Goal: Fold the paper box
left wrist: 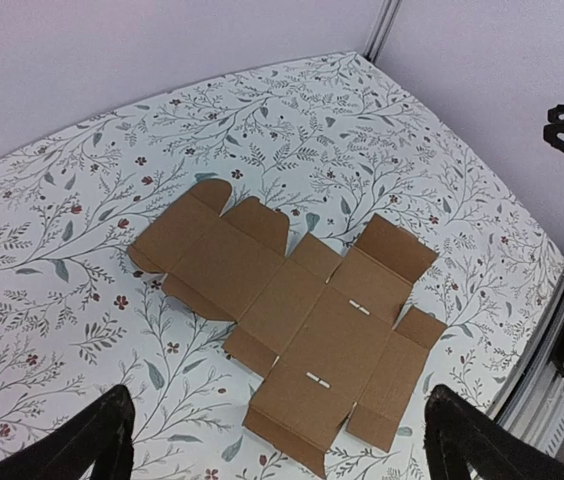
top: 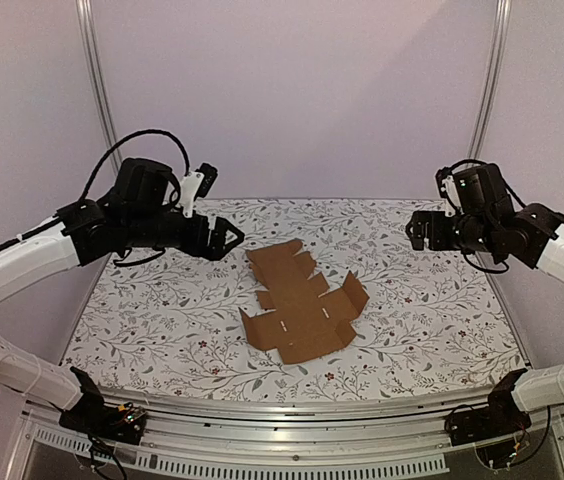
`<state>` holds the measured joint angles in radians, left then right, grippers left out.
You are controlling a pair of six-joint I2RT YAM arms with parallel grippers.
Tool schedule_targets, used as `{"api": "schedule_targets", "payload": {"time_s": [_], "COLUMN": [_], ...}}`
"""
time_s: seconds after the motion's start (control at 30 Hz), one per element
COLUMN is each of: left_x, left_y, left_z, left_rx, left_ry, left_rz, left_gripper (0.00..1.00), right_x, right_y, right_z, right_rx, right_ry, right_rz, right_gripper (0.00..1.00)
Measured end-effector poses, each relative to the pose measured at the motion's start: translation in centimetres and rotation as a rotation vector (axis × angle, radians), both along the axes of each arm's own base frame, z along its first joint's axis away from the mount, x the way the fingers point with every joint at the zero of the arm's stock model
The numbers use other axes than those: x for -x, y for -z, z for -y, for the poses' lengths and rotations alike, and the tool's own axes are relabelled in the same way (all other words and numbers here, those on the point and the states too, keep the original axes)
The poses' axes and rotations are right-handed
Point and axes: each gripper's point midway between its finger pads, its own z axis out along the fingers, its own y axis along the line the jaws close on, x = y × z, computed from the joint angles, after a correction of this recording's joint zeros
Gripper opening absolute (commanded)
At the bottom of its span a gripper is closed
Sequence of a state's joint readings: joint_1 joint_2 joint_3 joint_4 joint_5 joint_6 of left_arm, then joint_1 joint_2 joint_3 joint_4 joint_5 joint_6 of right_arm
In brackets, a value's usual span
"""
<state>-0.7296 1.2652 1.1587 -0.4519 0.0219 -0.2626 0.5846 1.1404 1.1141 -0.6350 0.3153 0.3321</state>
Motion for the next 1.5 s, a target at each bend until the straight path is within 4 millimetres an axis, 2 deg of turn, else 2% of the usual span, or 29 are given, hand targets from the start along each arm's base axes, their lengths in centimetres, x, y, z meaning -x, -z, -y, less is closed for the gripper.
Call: {"api": "schedule_targets", "payload": {"time_s": [0.33,0.57,0.67,0.83,0.97,1.07,1.27,1.5], "left_x": [0.7,0.9,1.2,1.7,1.9,2.1,2.8,3.5], "left_y": [1.0,1.2,1.4,1.4,1.8,2.1,2.4,1.3], "left_z": [-0.1,-0.2,-0.5,-0.5,-0.4,-0.3,-0.7,-1.2], "left_rx": [0.035,0.052,0.058,0.079,0.087,0.092,0.096,0.122], "left_ry": [-0.006,-0.016,-0.018,-0.013,-0.007,-0.002,0.002,0.006], "left_rz": [-0.033,-0.041,-0.044,-0.053,-0.065,-0.076,-0.081,-0.058], "left_gripper": [0.99,1.0,1.0,1.0,1.0,0.99,0.99,1.0], "right_x": [2.1,3.7,5.1,7.5,8.5,8.8,8.8,8.2], "right_y": [1.3,4.7,6.8,10.4,13.8,16.1,19.4,21.9], "right_z": [0.5,-0.4,-1.6,-4.7,-6.7,-8.1,-10.7,-11.9], "right_rx": [0.031,0.014,-0.014,-0.065,-0.133,-0.182,-0.223,-0.243], "right_ry": [-0.059,-0.124,-0.171,-0.242,-0.25,-0.232,-0.216,-0.183], "right_rz": [-0.046,-0.151,-0.219,-0.343,-0.451,-0.525,-0.613,-0.661], "right_gripper": [0.99,0.99,0.97,0.92,0.86,0.83,0.75,0.58]}}
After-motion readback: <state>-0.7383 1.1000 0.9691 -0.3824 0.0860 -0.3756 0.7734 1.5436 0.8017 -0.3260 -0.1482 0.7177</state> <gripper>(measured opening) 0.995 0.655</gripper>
